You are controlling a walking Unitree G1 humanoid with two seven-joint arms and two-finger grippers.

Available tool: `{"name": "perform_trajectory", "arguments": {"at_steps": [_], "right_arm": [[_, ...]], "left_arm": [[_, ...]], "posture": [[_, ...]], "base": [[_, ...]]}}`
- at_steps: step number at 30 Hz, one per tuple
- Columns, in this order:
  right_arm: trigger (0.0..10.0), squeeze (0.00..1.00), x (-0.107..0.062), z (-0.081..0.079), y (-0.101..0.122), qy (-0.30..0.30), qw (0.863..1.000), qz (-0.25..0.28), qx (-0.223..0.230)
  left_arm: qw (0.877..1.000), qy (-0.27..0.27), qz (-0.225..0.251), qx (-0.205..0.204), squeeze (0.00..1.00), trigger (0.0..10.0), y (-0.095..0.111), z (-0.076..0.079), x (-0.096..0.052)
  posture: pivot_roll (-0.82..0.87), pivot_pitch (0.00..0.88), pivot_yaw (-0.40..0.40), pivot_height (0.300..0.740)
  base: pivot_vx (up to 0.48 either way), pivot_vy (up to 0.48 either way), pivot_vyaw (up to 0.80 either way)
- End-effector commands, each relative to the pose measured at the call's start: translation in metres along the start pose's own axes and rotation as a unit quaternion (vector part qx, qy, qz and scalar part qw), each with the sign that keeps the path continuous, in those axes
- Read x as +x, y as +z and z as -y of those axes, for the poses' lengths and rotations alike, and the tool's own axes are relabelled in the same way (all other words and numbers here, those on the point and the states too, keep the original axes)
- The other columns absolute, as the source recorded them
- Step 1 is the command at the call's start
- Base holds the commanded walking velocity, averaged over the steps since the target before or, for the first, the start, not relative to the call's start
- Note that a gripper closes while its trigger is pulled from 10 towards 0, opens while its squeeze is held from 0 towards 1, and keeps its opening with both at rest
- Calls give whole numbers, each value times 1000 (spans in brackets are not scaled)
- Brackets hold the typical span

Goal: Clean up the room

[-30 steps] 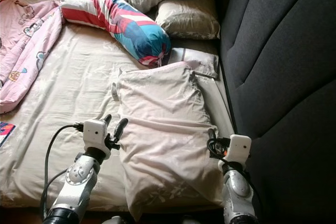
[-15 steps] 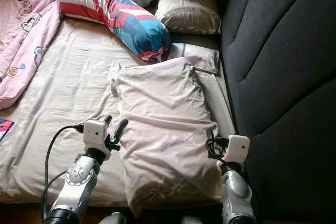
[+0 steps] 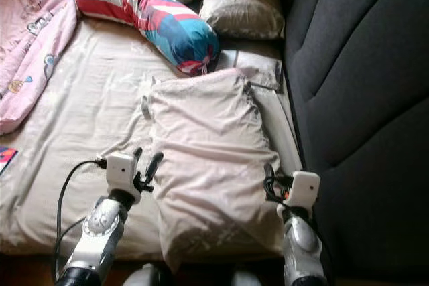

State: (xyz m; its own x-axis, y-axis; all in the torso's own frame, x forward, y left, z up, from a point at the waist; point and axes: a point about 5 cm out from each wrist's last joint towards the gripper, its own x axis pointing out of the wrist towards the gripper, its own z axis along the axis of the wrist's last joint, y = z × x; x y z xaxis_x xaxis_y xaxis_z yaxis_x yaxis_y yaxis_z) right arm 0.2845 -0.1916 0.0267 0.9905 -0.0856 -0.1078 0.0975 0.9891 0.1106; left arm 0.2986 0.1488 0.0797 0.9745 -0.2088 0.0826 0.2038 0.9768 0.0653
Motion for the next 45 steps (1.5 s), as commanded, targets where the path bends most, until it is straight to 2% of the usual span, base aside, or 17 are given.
{"name": "perform_trajectory", "arguments": {"at_steps": [1, 15, 19, 23, 33, 45], "right_arm": [[10000, 0, -6, 4, -6, -8, 1000, -8, 0], [10000, 0, -5, 2, -7, -2, 1000, -13, 1], [10000, 0, -4, 1, -9, 1, 1000, -28, -2], [10000, 0, -4, 1, -7, 0, 1000, -19, -4], [10000, 0, -4, 0, -4, 1, 1000, -8, 0], [10000, 0, 1, -3, 3, 6, 1000, 7, 3]], "left_arm": [[1000, 5, -13, -4, 0, 10000, -6, -2, -5], [1000, 3, -18, -4, 0, 10000, -7, -1, -5], [1000, 3, -19, -4, 0, 10000, -7, -1, -5], [1000, 4, -19, -3, 0, 10000, -7, -1, -4], [1000, 15, -26, -9, 0, 10000, -8, -3, -4], [1000, -1, -16, -21, 0, 10000, -1, -1, 2]], "posture": [[74, 235, -29, 675], [73, 234, -28, 675], [73, 233, -29, 670], [74, 234, -30, 641], [74, 236, -30, 641], [74, 229, -29, 641]], "base": [[0, 0, 0], [0, 0, 0], [0, 0, 0], [0, 0, 0], [0, 0, 0], [0, 0, 0]]}}
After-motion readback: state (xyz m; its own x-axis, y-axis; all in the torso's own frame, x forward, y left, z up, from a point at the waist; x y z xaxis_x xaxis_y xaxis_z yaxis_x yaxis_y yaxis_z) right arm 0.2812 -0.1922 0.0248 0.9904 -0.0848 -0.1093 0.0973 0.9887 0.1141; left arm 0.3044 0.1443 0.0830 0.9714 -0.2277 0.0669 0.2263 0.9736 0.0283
